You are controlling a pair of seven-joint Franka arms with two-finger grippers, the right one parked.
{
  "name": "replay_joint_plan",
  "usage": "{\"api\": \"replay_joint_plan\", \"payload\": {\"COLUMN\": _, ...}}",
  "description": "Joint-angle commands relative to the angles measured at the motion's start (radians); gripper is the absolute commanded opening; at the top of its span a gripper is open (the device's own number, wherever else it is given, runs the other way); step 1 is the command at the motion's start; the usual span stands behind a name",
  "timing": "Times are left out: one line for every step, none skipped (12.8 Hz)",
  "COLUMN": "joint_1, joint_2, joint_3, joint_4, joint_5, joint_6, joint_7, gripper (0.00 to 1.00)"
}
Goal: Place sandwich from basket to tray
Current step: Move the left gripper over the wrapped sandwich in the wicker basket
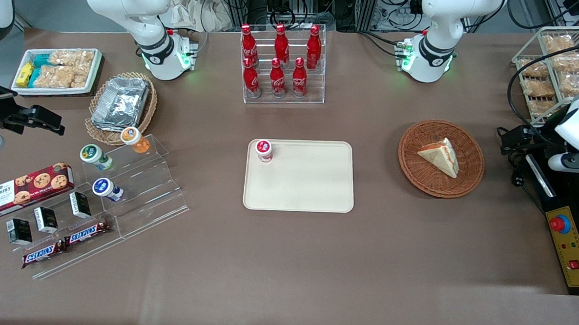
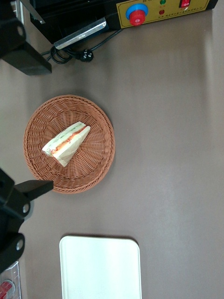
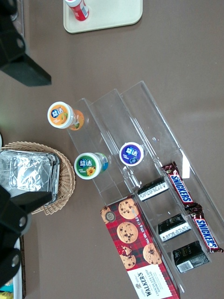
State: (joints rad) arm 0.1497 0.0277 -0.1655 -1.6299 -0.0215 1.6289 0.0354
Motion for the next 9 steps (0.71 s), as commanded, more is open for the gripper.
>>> {"api": "replay_joint_plan", "payload": {"joint_1": 0.018, "joint_2": -0.002, "joint_3": -0.012, "joint_4": -0.004, "joint_5": 0.000, "joint_6": 0.009, "joint_7": 0.014, "gripper": 1.00}}
{"api": "replay_joint_plan", "payload": {"joint_1": 0.021, "joint_2": -0.002, "joint_3": -0.012, "joint_4": -0.004, "joint_5": 0.000, "joint_6": 0.003, "joint_7": 0.018, "gripper": 1.00}}
{"api": "replay_joint_plan", "payload": {"joint_1": 0.021, "joint_2": -0.002, "joint_3": -0.012, "joint_4": -0.007, "joint_5": 0.003, "joint_6": 0.002, "joint_7": 0.008, "gripper": 1.00}}
{"api": "replay_joint_plan", "payload": {"joint_1": 0.021, "joint_2": -0.003, "joint_3": -0.012, "joint_4": -0.010, "joint_5": 0.006, "joint_6": 0.002, "joint_7": 0.008, "gripper": 1.00}}
{"api": "replay_joint_plan", "payload": {"joint_1": 0.024, "joint_2": -0.005, "joint_3": -0.011, "joint_4": -0.013, "joint_5": 0.006, "joint_6": 0.000, "joint_7": 0.006, "gripper": 1.00}}
{"api": "replay_joint_plan", "payload": {"joint_1": 0.027, "joint_2": -0.012, "joint_3": -0.006, "joint_4": -0.024, "joint_5": 0.006, "joint_6": 0.000, "joint_7": 0.005, "gripper": 1.00}}
{"api": "replay_joint_plan", "payload": {"joint_1": 0.033, "joint_2": -0.029, "joint_3": -0.005, "joint_4": -0.048, "joint_5": 0.006, "joint_6": 0.000, "joint_7": 0.003, "gripper": 1.00}}
{"api": "replay_joint_plan", "payload": {"joint_1": 0.033, "joint_2": -0.058, "joint_3": -0.005, "joint_4": -0.089, "joint_5": 0.006, "joint_6": 0.008, "joint_7": -0.002, "gripper": 1.00}}
{"api": "replay_joint_plan", "payload": {"joint_1": 0.033, "joint_2": -0.096, "joint_3": -0.005, "joint_4": -0.141, "joint_5": 0.005, "joint_6": 0.020, "joint_7": -0.031, "gripper": 1.00}}
